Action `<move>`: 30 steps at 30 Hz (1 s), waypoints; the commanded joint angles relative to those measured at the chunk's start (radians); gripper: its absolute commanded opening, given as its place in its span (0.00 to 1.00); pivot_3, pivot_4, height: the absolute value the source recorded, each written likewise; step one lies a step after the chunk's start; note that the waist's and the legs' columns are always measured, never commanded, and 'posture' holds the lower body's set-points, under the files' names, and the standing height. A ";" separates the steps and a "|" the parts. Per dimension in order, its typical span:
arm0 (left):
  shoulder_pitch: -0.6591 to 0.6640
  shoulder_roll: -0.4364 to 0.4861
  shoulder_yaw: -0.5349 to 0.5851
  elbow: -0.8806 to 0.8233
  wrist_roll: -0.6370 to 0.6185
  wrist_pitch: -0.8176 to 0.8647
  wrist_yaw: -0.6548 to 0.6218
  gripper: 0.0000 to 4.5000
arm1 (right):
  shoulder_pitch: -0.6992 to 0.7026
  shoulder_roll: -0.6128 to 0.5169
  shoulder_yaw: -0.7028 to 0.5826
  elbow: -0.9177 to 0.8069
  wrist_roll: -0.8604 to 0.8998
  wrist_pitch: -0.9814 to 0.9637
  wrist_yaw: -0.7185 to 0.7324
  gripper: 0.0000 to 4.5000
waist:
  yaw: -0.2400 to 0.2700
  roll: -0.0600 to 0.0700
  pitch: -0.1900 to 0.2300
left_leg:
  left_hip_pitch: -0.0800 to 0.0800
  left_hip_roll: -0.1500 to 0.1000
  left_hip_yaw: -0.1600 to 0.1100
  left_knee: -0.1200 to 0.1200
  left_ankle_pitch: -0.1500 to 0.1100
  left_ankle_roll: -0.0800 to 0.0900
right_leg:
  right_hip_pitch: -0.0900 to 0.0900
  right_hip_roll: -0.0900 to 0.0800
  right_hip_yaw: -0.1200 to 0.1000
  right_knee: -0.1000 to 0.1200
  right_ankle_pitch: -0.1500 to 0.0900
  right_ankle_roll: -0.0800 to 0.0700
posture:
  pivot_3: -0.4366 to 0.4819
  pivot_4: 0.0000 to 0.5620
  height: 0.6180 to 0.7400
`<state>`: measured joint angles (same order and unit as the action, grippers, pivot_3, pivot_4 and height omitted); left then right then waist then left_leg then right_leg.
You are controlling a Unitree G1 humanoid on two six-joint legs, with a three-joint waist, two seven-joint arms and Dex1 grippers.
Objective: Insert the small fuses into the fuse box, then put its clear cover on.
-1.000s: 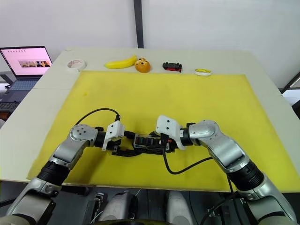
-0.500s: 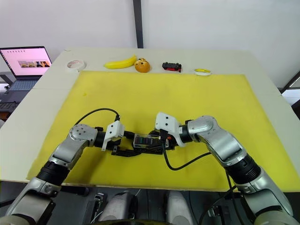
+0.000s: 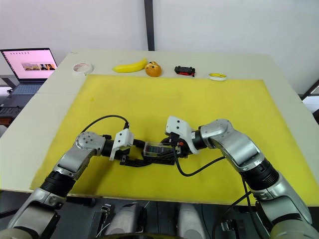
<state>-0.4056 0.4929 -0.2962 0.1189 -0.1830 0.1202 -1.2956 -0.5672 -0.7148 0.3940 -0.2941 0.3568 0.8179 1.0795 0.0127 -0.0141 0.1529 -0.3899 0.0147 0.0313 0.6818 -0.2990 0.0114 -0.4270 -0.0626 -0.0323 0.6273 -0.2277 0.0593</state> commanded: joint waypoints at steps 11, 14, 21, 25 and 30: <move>0.032 -0.006 -0.043 -0.034 -0.009 -0.011 -0.034 0.57 | 0.067 -0.024 0.121 0.027 -0.125 0.006 -0.070 0.38 | -0.002 0.000 -0.002 | 0.000 0.000 0.000 0.000 0.000 0.000 | 0.000 0.000 0.000 0.000 0.000 0.000 | 0.48 0.27 0.98; 0.032 -0.006 -0.044 -0.035 -0.008 -0.012 -0.033 0.57 | 0.074 -0.031 0.147 0.041 -0.170 -0.022 -0.088 0.38 | -0.003 0.000 -0.004 | 0.001 0.000 0.000 0.000 0.000 0.000 | 0.000 0.000 0.000 0.000 0.000 0.000 | 0.48 0.27 0.98; 0.036 -0.006 -0.044 -0.037 0.000 -0.015 -0.033 0.57 | 0.075 -0.035 0.165 0.049 -0.208 -0.033 -0.096 0.38 | -0.004 -0.001 -0.013 | 0.002 0.001 0.000 0.000 0.000 0.000 | 0.001 0.000 0.000 0.000 0.000 0.000 | 0.48 0.27 0.98; 0.039 -0.007 -0.044 -0.041 0.002 -0.015 -0.031 0.57 | 0.077 -0.026 0.147 0.029 -0.178 -0.011 -0.085 0.38 | -0.005 -0.001 -0.016 | 0.003 0.001 0.000 -0.001 0.000 0.000 | 0.002 0.000 0.000 0.000 -0.001 -0.002 | 0.48 0.27 0.98; 0.045 -0.007 -0.043 -0.045 0.002 -0.014 -0.028 0.57 | 0.074 0.002 0.096 -0.009 -0.121 0.034 -0.087 0.38 | -0.004 -0.001 -0.016 | 0.003 0.001 0.000 -0.001 0.000 0.000 | 0.002 0.000 0.000 0.000 -0.002 -0.003 | 0.48 0.27 0.98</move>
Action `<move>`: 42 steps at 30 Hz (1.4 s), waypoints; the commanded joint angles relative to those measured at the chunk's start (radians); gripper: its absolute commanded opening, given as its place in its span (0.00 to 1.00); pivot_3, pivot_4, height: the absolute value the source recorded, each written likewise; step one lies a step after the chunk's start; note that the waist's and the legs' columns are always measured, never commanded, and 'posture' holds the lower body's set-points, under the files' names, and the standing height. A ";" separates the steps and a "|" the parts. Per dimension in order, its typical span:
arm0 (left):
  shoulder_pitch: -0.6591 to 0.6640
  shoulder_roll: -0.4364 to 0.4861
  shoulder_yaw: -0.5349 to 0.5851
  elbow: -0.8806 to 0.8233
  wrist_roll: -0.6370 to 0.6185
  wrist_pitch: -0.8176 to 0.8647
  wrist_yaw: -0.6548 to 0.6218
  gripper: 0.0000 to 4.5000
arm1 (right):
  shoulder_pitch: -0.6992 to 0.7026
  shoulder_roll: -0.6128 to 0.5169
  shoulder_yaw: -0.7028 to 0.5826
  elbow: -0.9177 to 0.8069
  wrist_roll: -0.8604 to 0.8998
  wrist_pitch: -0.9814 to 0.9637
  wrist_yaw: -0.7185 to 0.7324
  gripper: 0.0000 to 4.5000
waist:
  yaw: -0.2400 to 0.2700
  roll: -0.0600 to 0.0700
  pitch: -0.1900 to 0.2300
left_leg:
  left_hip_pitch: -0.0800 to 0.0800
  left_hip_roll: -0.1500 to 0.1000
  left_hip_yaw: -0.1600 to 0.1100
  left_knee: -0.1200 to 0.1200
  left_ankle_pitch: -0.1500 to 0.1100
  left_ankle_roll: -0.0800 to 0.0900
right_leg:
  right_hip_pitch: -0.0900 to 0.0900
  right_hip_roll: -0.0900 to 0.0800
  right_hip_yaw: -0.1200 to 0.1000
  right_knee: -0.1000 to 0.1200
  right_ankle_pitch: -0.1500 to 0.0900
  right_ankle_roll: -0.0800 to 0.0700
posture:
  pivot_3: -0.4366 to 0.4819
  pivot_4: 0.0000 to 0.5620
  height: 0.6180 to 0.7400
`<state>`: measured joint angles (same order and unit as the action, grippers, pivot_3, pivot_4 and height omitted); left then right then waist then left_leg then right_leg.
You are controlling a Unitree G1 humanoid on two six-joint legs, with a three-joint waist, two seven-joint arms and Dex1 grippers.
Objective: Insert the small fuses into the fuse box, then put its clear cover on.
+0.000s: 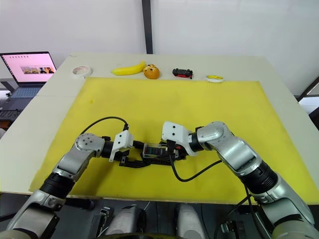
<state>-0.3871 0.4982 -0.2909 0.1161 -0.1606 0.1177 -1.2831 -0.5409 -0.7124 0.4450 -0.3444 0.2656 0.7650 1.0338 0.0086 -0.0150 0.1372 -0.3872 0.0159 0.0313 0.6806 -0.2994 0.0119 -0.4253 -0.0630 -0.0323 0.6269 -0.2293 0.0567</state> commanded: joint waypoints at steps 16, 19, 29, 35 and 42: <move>0.040 -0.012 -0.053 -0.042 -0.017 -0.022 -0.038 0.57 | 0.085 -0.012 0.018 -0.031 -0.023 0.084 -0.068 0.38 | 0.001 0.000 0.000 | -0.001 0.000 0.000 -0.001 -0.001 0.001 | 0.000 -0.001 0.000 -0.002 0.000 -0.001 | 0.48 0.27 0.98; 0.036 -0.013 -0.053 -0.040 -0.017 -0.020 -0.039 0.57 | 0.087 -0.013 0.019 -0.020 -0.029 0.074 -0.068 0.38 | 0.001 0.000 0.000 | -0.001 0.000 0.000 -0.001 -0.001 0.002 | 0.000 -0.001 0.000 -0.002 0.000 -0.001 | 0.48 0.27 0.98; 0.039 -0.007 -0.053 -0.051 -0.020 -0.011 -0.039 0.57 | 0.085 -0.015 -0.008 -0.034 0.006 0.085 -0.054 0.90 | 0.003 0.003 0.004 | -0.005 0.000 0.000 -0.001 -0.001 0.002 | -0.002 -0.001 -0.001 -0.006 0.000 -0.001 | 0.48 0.27 0.98; 0.043 -0.005 -0.056 -0.056 -0.025 -0.008 -0.034 0.57 | 0.070 -0.007 -0.028 -0.032 0.026 0.111 -0.056 0.90 | 0.004 0.005 0.006 | -0.006 0.000 0.000 -0.001 -0.001 0.002 | -0.002 -0.002 -0.001 -0.008 0.000 0.000 | 0.48 0.27 0.98; 0.041 -0.004 -0.054 -0.056 -0.030 -0.003 -0.034 0.57 | 0.076 -0.053 -0.101 -0.072 0.087 0.134 -0.022 0.90 | 0.005 0.006 0.009 | -0.006 -0.001 0.000 -0.001 -0.001 0.002 | -0.002 -0.002 -0.001 -0.009 0.000 0.000 | 0.48 0.27 0.98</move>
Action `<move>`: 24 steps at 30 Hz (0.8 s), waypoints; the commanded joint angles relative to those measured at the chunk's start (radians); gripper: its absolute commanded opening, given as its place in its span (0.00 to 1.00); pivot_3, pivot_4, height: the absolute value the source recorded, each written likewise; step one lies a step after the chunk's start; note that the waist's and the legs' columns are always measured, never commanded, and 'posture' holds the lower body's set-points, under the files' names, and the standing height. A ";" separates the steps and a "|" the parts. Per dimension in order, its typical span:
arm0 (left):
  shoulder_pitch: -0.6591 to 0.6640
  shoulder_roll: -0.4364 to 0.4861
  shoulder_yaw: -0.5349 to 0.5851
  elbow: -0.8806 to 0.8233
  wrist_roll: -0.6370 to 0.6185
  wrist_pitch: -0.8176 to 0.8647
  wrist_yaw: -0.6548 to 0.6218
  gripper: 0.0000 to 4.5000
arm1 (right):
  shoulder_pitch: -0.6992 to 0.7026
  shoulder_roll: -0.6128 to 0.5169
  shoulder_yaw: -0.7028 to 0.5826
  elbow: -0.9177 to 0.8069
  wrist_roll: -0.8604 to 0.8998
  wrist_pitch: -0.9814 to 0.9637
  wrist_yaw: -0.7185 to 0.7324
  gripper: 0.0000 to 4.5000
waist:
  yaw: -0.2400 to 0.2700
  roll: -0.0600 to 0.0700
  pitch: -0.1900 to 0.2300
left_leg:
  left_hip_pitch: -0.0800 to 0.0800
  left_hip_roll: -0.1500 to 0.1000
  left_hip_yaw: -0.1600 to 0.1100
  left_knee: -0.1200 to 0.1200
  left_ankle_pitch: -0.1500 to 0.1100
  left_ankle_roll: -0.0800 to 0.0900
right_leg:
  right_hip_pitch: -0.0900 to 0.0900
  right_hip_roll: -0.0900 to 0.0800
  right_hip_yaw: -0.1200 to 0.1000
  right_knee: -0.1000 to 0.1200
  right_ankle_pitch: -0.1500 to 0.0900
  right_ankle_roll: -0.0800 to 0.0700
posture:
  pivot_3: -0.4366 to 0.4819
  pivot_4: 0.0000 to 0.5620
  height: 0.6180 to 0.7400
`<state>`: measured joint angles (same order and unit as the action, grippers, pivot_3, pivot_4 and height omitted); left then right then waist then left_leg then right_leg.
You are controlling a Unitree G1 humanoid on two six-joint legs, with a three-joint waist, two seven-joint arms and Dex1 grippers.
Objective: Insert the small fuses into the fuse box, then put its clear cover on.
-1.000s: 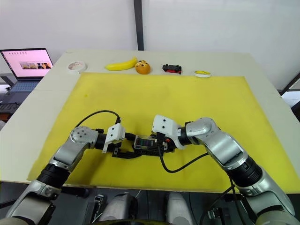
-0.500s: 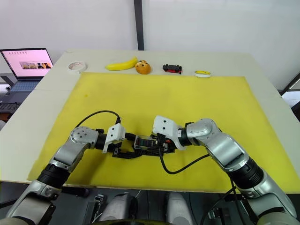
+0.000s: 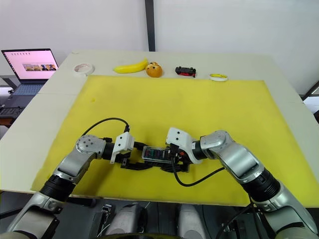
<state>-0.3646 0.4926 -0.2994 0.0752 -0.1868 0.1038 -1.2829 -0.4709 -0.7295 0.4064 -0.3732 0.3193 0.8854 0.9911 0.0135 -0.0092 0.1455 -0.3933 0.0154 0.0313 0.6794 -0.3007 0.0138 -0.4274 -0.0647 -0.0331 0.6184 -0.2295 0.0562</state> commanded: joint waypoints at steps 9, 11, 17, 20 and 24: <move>0.011 0.008 -0.044 -0.006 -0.008 0.014 -0.038 0.57 | 0.043 -0.079 -0.193 -0.141 0.131 0.007 0.027 0.90 | -0.001 0.002 0.003 | -0.001 0.000 0.000 0.000 0.000 0.000 | 0.000 0.001 0.000 -0.001 0.000 0.000 | 0.48 0.27 0.98; 0.008 0.007 -0.045 -0.004 -0.009 0.014 -0.038 0.57 | 0.049 -0.076 -0.197 -0.148 0.138 0.004 0.022 0.90 | -0.001 0.001 0.003 | -0.001 0.000 0.000 0.000 0.000 0.000 | 0.000 0.001 0.000 -0.001 0.000 0.000 | 0.48 0.27 0.98; 0.002 0.004 -0.049 -0.001 -0.008 0.013 -0.038 0.57 | 0.075 -0.076 -0.181 -0.155 0.114 -0.051 0.002 0.90 | -0.001 0.001 0.003 | -0.001 0.000 0.000 0.000 0.000 0.001 | 0.000 0.001 0.000 -0.001 0.000 0.000 | 0.48 0.27 0.98; 0.002 0.003 -0.050 -0.003 -0.007 0.015 -0.037 0.57 | 0.081 -0.074 -0.178 -0.158 0.103 -0.086 -0.003 0.90 | -0.001 0.001 0.003 | -0.001 0.000 0.000 0.000 0.000 0.001 | 0.000 0.001 0.000 -0.001 0.000 0.000 | 0.48 0.27 0.98; 0.002 0.004 -0.050 -0.002 -0.006 0.015 -0.038 0.57 | 0.073 -0.045 -0.159 -0.173 0.097 -0.106 -0.028 0.90 | -0.001 0.001 0.003 | -0.001 0.000 0.000 0.000 0.000 0.001 | 0.000 0.001 0.000 -0.001 0.000 0.000 | 0.48 0.27 0.98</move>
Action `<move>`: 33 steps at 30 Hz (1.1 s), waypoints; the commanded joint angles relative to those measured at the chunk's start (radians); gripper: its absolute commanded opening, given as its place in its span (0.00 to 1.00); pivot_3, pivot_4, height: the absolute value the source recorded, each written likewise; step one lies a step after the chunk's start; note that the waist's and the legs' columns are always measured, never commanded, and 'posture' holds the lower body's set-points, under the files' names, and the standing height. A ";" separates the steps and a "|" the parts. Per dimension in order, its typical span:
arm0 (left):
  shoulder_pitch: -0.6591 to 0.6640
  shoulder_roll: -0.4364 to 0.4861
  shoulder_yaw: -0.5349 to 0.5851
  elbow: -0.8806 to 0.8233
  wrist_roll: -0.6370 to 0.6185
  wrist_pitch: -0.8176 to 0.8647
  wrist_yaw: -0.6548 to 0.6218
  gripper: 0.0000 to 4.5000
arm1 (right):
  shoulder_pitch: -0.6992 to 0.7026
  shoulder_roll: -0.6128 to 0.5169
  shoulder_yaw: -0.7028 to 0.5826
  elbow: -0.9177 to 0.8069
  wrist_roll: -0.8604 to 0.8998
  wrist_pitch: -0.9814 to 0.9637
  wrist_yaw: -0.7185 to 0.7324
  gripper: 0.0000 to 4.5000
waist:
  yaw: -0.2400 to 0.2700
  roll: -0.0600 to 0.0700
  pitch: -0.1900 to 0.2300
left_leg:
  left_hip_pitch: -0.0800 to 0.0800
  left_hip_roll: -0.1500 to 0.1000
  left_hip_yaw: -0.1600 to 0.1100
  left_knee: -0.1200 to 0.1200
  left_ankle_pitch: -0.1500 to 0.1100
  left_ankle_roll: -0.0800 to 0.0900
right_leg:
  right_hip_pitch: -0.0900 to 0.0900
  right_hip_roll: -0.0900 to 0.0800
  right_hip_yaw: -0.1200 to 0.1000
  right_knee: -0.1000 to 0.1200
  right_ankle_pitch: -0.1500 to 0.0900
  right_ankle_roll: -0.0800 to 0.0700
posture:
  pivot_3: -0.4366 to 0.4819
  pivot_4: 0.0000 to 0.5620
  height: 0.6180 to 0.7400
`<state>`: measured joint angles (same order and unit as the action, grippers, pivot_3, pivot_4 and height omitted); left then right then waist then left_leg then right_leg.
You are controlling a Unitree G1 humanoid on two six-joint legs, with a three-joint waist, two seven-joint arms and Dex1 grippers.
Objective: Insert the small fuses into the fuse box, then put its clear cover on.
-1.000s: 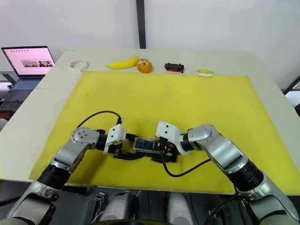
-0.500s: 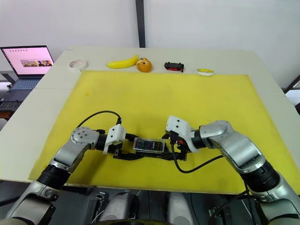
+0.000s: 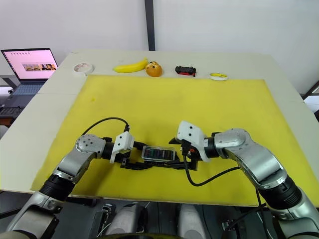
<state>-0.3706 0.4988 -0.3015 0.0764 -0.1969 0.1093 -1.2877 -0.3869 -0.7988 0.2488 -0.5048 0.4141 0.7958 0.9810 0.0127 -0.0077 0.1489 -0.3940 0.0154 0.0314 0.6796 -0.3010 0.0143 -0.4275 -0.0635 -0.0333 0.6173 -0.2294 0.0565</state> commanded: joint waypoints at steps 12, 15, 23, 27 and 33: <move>0.006 -0.007 -0.050 0.000 0.005 0.008 -0.033 0.57 | -0.073 0.098 0.031 -0.025 0.020 0.074 -0.065 0.90 | 0.000 0.000 0.000 | 0.000 0.000 0.000 0.000 0.000 0.000 | 0.000 0.000 0.000 0.000 0.000 0.000 | 0.48 0.27 0.98; 0.007 -0.007 -0.050 0.000 0.006 0.008 -0.032 0.57 | -0.081 0.098 0.041 -0.030 0.022 0.087 -0.063 0.90 | 0.000 0.000 0.000 | 0.000 0.000 0.000 0.000 0.000 0.000 | 0.000 0.000 0.000 0.000 0.000 0.000 | 0.48 0.27 0.98; 0.010 -0.009 -0.052 -0.003 0.007 0.007 -0.030 0.57 | -0.080 0.096 0.053 -0.037 0.018 0.095 -0.065 0.90 | 0.000 0.000 0.000 | 0.000 0.000 0.000 0.000 0.000 0.000 | 0.000 0.000 0.000 0.000 0.000 0.000 | 0.48 0.27 0.98; 0.011 -0.009 -0.053 -0.004 0.007 0.007 -0.029 0.57 | -0.078 0.094 0.054 -0.040 0.018 0.095 -0.066 0.90 | 0.000 0.000 0.000 | 0.000 0.000 0.000 0.000 0.000 0.000 | 0.000 0.000 0.000 0.000 0.000 0.000 | 0.48 0.27 0.98; 0.011 -0.010 -0.053 0.000 0.009 0.004 -0.029 0.57 | -0.079 0.094 0.053 -0.044 0.019 0.095 -0.068 0.90 | 0.000 0.000 0.000 | 0.000 0.000 0.000 0.000 0.000 0.000 | 0.000 0.001 0.000 0.000 0.000 0.000 | 0.48 0.27 0.98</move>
<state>-0.3743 0.4965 -0.3030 0.0767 -0.1960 0.1166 -1.2894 -0.4514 -0.7044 0.3090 -0.5097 0.4196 0.8909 0.9130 0.0131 -0.0077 0.1490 -0.3940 0.0151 0.0314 0.6800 -0.3010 0.0143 -0.4274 -0.0628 -0.0333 0.6177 -0.2293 0.0567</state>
